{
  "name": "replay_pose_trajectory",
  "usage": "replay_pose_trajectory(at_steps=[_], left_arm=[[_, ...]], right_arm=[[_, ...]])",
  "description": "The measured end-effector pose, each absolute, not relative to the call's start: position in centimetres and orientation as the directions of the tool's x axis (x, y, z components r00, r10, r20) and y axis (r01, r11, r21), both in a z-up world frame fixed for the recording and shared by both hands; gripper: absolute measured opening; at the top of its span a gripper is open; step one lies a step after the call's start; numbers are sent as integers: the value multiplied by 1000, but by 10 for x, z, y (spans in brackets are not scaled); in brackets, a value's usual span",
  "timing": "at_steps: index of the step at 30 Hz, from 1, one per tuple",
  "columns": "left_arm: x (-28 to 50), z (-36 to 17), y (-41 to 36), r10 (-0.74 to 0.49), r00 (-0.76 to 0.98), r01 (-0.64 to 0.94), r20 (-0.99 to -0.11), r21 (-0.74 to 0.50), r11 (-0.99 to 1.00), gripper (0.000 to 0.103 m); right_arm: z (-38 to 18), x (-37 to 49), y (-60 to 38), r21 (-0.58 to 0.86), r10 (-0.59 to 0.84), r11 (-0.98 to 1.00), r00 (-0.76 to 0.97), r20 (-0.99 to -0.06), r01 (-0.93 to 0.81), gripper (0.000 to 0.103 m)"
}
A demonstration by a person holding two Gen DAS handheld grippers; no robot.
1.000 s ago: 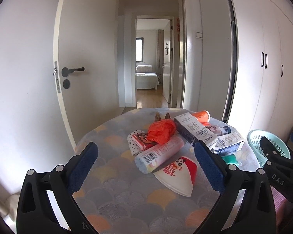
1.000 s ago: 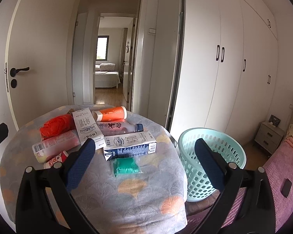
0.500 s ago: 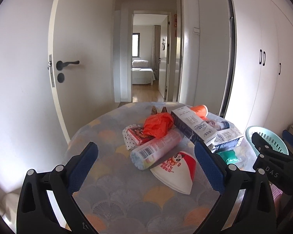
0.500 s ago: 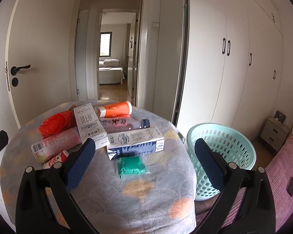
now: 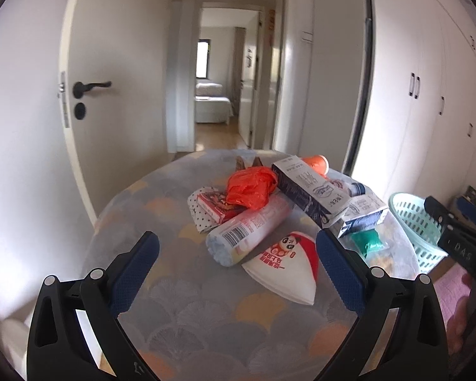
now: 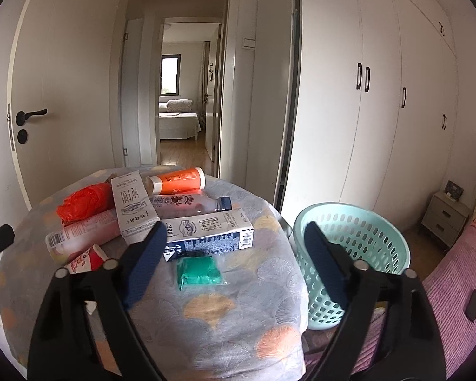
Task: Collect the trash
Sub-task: 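Move both tools toward the pile of trash on the table, then grasp the red plastic bag with the left tool while the right tool grasps a white milk carton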
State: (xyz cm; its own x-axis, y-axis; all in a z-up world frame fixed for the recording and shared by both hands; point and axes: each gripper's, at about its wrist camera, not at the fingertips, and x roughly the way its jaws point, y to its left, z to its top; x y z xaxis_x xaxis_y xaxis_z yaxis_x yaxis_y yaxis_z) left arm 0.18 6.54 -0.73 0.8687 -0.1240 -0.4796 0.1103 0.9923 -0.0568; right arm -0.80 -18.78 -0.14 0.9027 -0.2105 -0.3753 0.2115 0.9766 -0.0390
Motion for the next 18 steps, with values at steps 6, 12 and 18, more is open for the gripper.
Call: replay_pose_trajectory(at_steps=[6, 12, 18], left_arm=[[37, -1, 74, -233, 821, 244, -521, -49, 969, 94], [92, -10, 71, -334, 710, 370, -620, -76, 926, 83], [147, -5, 65, -332, 661, 362, -673, -102, 927, 85]], right_arm=[[7, 8, -183, -31, -138, 990, 908, -395, 137, 57], [19, 42, -164, -13, -30, 1000, 910, -413, 27, 57], [15, 86, -143, 3, 57, 998, 881, -469, -63, 63]])
